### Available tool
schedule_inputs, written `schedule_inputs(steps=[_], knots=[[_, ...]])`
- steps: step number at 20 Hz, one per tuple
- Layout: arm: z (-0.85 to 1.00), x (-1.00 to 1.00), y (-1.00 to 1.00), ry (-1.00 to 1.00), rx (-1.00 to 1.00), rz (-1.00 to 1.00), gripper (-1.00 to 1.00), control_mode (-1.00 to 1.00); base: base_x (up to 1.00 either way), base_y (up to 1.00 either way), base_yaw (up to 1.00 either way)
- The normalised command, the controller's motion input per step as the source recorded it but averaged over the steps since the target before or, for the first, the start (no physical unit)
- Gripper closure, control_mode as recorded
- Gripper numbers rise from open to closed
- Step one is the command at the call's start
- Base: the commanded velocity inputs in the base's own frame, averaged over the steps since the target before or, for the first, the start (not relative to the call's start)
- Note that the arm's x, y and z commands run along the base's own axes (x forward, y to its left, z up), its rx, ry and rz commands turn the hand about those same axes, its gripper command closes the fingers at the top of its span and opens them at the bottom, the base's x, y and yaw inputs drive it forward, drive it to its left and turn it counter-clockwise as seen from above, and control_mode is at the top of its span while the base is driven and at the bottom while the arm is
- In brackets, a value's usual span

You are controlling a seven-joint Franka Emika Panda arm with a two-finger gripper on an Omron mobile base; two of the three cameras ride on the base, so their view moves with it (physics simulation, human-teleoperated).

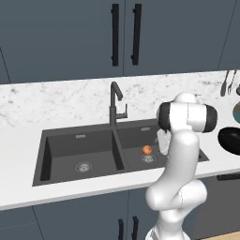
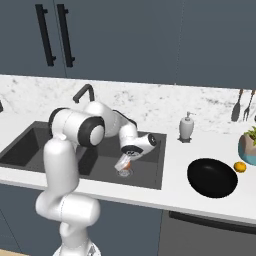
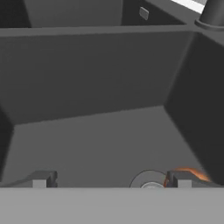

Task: Pick the onion from the sink and place it in the bowl. Then pick the bowl and place it in the microwave. Then close the microwave door and press the start button.

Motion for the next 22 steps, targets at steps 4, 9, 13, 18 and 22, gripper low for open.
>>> schedule_inputs(steps=[4, 9, 13, 18, 22], knots=[[-0.5, 0.38, 0.01, 0.0, 0.0, 0.02, -1.0, -1.0, 0.0, 0.0, 0.0], [-0.47, 0.06, 0.0, 0.0, 0.0, 0.05, -1.0, -1.0, 0.0, 0.0, 0.0], [-0.42, 0.28, 0.01, 0.0, 0.0, 0.06, -1.0, -1.0, 0.0, 0.0, 0.0], [-0.19, 0.33, 0.03, 0.0, 0.0, 0.01, -1.0, -1.0, 0.0, 0.0, 0.0], [-0.13, 0.18, -0.03, -0.03, 0.0, 0.0, -1.0, -1.0, 0.0, 0.0, 0.0]])
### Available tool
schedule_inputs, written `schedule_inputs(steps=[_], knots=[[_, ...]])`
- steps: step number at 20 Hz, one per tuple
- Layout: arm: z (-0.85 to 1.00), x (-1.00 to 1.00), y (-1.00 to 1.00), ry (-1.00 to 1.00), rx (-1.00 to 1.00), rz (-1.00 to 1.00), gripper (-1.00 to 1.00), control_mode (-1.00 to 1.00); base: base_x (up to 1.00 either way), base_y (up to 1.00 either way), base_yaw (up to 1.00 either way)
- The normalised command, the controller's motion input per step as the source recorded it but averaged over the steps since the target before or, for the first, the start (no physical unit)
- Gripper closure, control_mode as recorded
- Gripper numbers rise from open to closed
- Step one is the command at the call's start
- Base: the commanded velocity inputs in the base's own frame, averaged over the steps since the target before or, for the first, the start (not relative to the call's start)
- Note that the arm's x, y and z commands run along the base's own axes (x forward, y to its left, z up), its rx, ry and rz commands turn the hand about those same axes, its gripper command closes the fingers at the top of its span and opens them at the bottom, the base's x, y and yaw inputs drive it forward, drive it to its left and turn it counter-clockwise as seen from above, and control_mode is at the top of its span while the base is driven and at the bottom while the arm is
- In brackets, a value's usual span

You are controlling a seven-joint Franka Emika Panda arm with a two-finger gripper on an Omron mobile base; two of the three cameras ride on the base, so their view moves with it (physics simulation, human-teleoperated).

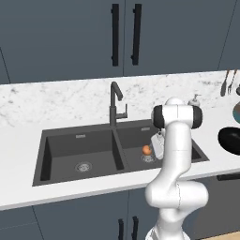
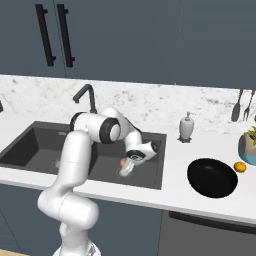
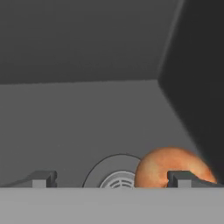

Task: Pick the onion from the sink and place it in the bowl. Then pick the bowl and place it in the microwave. Then close the microwave door and press the start button.

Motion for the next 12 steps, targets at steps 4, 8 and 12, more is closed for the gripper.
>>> schedule_inputs(steps=[4, 8, 12], knots=[[-0.03, 0.06, -0.07, -0.08, 0.0, 0.0, -1.0, -1.0, 0.0, 0.0, 0.0], [-0.01, 0.18, -0.09, -0.14, 0.0, 0.0, -1.0, -1.0, 0.0, 0.0, 0.0], [-0.25, 0.44, 0.0, -0.1, 0.0, 0.0, -1.0, -1.0, 0.0, 0.0, 0.0]])
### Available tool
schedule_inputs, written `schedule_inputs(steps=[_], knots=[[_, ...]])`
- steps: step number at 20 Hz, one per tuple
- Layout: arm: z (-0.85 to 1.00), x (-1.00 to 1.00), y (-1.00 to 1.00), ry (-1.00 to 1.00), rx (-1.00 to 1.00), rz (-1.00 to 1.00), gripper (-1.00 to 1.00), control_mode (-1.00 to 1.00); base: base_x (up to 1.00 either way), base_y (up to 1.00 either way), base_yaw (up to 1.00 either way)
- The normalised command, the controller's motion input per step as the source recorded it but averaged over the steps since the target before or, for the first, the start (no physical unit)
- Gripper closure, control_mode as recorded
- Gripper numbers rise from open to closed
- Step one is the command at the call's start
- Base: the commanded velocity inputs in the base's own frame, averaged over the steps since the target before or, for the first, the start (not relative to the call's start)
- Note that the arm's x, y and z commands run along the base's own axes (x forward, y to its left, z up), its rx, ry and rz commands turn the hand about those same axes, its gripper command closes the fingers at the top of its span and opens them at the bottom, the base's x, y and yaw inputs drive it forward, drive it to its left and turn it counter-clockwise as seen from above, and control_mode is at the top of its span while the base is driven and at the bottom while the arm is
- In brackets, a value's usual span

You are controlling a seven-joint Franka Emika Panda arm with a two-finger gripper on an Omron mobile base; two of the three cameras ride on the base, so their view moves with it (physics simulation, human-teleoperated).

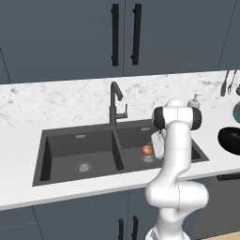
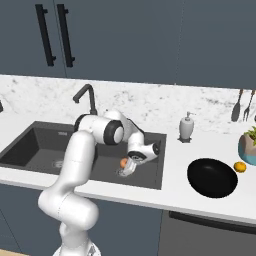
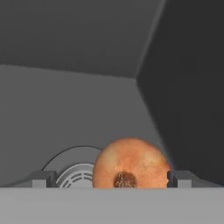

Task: Pick the onion from the sink and place it in the bowl. Then pick the bowl and place it in the microwave. Then close the microwave door and press the start button.

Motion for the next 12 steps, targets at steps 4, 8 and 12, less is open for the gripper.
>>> schedule_inputs(steps=[4, 8, 12], knots=[[-0.48, 0.42, 0.02, -0.09, 0.0, 0.0, -1.0, -1.0, 0.0, 0.0, 0.0], [-0.41, 0.2, 0.02, -0.11, -0.01, 0.0, -1.0, -1.0, 0.0, 0.0, 0.0], [-0.19, 0.0, 0.21, -0.1, -0.01, 0.0, -1.0, -1.0, 0.0, 0.0, 0.0]])
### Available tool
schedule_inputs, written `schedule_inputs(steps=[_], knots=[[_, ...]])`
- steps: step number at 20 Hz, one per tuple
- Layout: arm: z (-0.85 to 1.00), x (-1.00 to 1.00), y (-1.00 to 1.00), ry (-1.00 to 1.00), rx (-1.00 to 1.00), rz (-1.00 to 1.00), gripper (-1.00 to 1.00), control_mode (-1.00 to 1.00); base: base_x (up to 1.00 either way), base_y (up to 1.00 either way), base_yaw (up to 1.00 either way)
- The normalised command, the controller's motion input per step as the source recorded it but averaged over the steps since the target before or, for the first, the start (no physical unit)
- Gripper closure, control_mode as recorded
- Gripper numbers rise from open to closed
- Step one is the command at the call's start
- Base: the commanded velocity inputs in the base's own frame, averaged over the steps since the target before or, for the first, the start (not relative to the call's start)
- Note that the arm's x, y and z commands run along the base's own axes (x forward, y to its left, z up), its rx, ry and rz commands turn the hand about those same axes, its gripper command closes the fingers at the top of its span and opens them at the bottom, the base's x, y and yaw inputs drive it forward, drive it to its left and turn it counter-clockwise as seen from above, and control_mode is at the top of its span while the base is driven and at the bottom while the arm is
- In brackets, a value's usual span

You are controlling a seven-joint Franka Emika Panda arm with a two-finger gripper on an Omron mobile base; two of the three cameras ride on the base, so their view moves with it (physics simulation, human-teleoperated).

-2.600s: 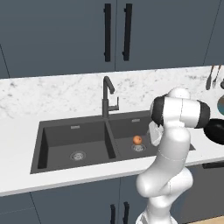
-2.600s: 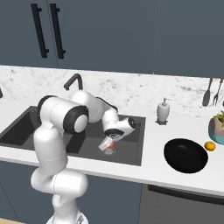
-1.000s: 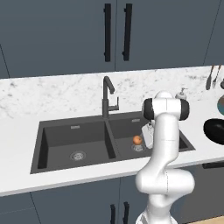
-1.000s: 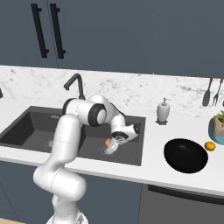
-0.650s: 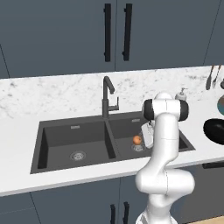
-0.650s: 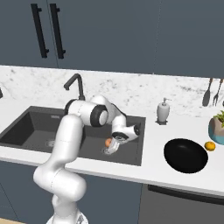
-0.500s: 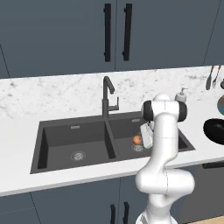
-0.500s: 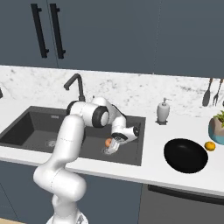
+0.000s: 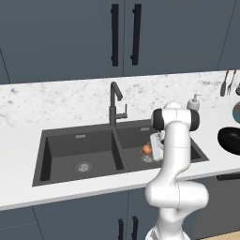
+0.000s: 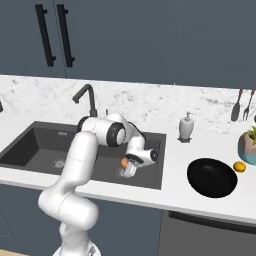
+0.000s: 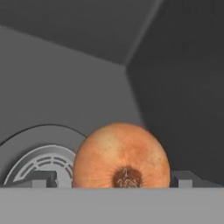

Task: Pick the onion from the sink and place it in the bowl. Then pick the bowl and place it in the microwave. Then close the microwave door and press the start button.

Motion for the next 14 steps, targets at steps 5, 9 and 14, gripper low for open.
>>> schedule_inputs(steps=[5, 9, 14], knots=[[-0.04, -0.02, 0.43, -0.07, -0.01, 0.0, 1.0, -1.0, 0.0, 0.0, 0.0], [0.09, -0.08, 0.46, 0.0, -0.04, 0.0, 1.0, -1.0, 0.0, 0.0, 0.0], [0.49, -0.44, 0.06, -0.02, -0.01, 0.03, 1.0, -1.0, 0.0, 0.0, 0.0]])
